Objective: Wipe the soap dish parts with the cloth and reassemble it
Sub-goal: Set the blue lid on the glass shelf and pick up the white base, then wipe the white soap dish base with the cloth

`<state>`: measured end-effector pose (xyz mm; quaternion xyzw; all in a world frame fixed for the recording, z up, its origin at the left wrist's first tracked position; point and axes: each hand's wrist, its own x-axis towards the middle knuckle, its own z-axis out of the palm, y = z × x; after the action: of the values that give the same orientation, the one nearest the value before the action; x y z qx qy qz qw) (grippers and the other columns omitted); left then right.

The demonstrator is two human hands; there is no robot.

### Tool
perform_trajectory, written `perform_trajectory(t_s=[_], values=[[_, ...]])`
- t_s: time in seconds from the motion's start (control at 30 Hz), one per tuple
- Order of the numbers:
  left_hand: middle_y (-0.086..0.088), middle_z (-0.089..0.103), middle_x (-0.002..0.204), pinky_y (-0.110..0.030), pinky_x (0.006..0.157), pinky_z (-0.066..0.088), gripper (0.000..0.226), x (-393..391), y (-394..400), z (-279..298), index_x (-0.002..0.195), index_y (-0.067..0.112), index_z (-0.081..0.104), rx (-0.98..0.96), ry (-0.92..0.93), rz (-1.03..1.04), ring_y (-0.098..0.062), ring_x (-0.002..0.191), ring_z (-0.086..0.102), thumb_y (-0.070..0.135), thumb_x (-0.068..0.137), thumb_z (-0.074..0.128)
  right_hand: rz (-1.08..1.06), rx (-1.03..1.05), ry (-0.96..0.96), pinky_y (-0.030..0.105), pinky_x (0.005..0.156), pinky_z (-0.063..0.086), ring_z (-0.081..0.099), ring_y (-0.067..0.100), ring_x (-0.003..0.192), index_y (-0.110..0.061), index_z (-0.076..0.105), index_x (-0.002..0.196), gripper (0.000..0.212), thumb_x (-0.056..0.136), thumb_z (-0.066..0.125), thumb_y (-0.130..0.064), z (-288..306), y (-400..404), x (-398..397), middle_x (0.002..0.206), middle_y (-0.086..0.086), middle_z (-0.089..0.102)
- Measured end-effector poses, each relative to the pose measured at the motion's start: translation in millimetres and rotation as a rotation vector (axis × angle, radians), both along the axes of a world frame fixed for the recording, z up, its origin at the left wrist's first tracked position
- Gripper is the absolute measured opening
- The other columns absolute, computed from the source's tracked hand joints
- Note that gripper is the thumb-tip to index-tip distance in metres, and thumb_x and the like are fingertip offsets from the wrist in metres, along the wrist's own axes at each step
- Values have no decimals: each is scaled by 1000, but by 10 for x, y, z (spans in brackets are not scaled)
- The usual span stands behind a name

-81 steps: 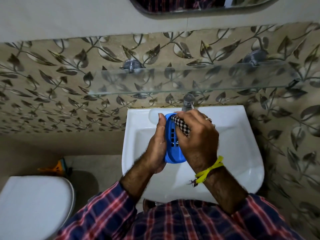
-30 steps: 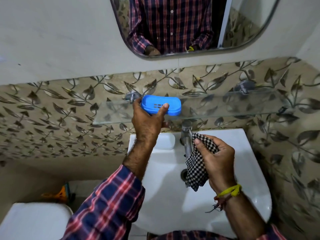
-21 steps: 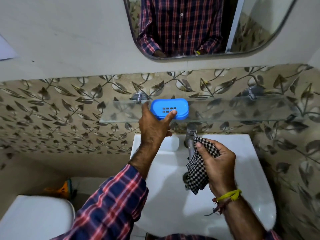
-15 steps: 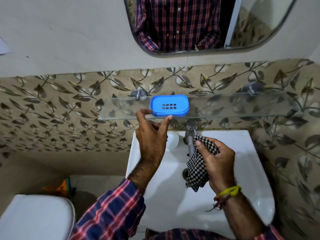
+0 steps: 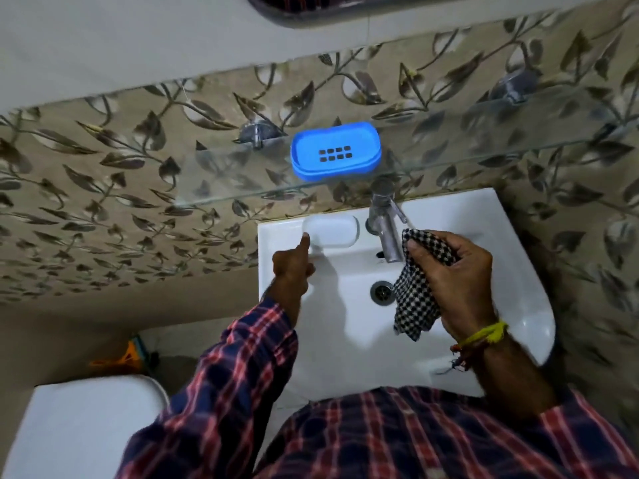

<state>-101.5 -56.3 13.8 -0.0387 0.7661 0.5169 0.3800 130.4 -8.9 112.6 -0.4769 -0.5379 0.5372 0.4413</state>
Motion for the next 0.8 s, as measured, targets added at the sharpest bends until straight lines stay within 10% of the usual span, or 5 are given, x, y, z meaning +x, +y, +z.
perform_trajectory(t_s=[0.17, 0.4, 0.8], values=[[-2, 74, 61, -37, 69, 59, 68, -83, 153, -185, 110, 10, 57, 49, -102, -45, -24, 72, 75, 59, 69, 80, -42, 16, -49, 32, 75, 59, 71, 16, 78, -5, 75, 96, 15, 81, 78, -6, -18, -14, 3, 87, 7, 76], [-11, 70, 91, -46, 69, 64, 16, -125, 360, -321, 84, 9, 64, -5, 153, -4, -34, 84, 72, 18, 78, 76, -116, -8, -53, 25, 72, 59, 70, 7, 73, -19, 74, 88, 17, 81, 78, -5, -46, 20, 43, 82, -6, 75], [-11, 72, 101, -37, 77, 58, 27, 417, -250, -110, 111, 7, 71, 100, 1210, -549, -31, 90, 68, 5, 84, 66, -36, 84, -158, 30, 80, 58, 73, 17, 85, -7, 76, 95, 19, 78, 82, -12, -130, 29, 36, 89, 2, 76]])
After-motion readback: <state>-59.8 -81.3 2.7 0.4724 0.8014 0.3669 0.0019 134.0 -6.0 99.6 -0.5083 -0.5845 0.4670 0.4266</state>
